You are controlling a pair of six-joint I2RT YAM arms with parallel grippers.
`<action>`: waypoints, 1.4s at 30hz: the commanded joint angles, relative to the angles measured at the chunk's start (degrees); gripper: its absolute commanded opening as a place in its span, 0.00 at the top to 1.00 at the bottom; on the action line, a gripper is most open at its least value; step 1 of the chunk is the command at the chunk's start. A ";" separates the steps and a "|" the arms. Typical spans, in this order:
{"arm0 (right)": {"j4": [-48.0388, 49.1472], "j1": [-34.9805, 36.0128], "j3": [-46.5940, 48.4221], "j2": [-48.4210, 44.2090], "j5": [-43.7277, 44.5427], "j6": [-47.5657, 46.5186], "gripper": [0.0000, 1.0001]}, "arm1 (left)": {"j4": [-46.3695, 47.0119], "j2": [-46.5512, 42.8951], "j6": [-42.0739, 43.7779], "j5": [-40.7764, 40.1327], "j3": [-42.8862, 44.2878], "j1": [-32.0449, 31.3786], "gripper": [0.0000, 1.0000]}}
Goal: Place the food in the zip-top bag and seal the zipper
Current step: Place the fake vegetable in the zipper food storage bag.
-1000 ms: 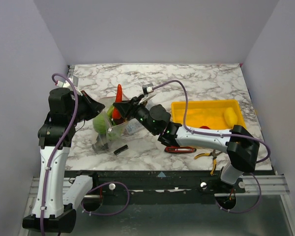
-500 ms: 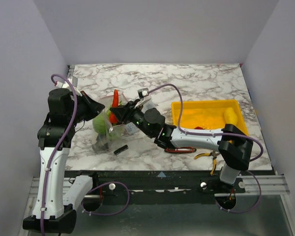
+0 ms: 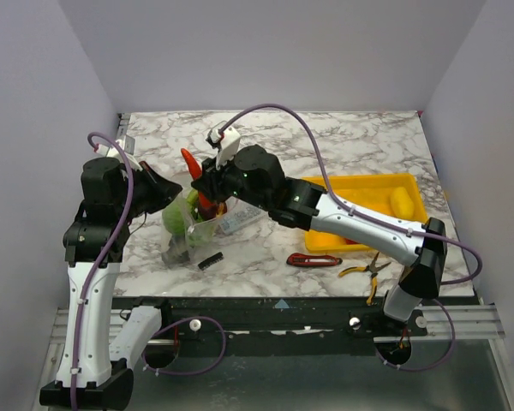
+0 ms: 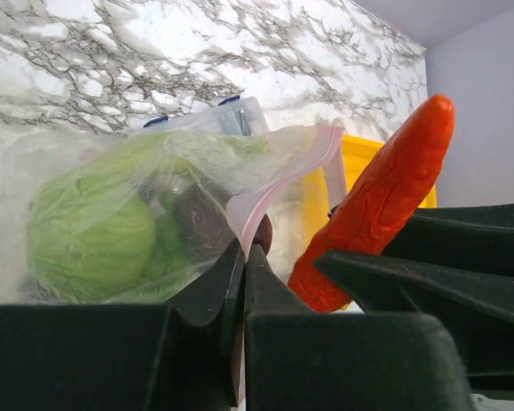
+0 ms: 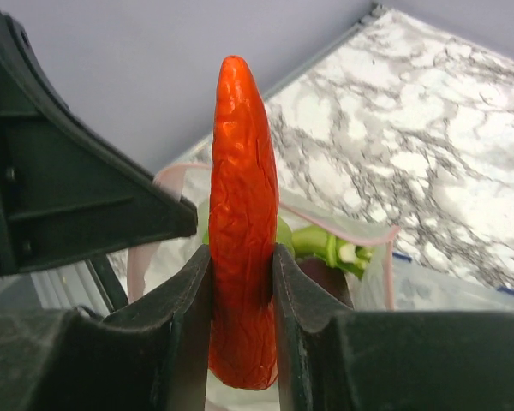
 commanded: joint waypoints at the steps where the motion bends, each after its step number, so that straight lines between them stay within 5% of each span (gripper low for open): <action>1: -24.00 -0.58 6.80 1.35 -5.89 -7.40 0.82 | 2.31 -1.15 0.98 1.43 0.48 0.25 1.00; 12: -44.12 -1.34 22.35 9.59 -11.67 -21.96 0.77 | 2.40 -0.53 1.11 2.97 0.80 0.22 1.00; 16: -44.51 -1.70 22.17 8.80 -11.74 -24.73 0.75 | 2.43 -0.33 1.27 3.28 0.82 0.24 1.00; 26: -50.86 -1.70 28.09 14.80 -14.91 -28.77 0.56 | 2.25 0.18 1.47 4.77 1.25 0.22 1.00; 32: -39.71 -1.68 24.16 12.68 -9.96 -24.19 0.19 | 2.13 0.13 1.48 4.90 1.28 0.23 1.00; 38: -29.81 -1.99 11.37 5.28 -5.66 -19.78 0.15 | 2.38 0.11 1.64 5.10 0.61 0.22 1.00; 42: -24.68 -3.98 1.42 -0.28 -11.74 -18.26 0.15 | 2.65 0.10 1.55 5.44 -0.10 0.22 1.00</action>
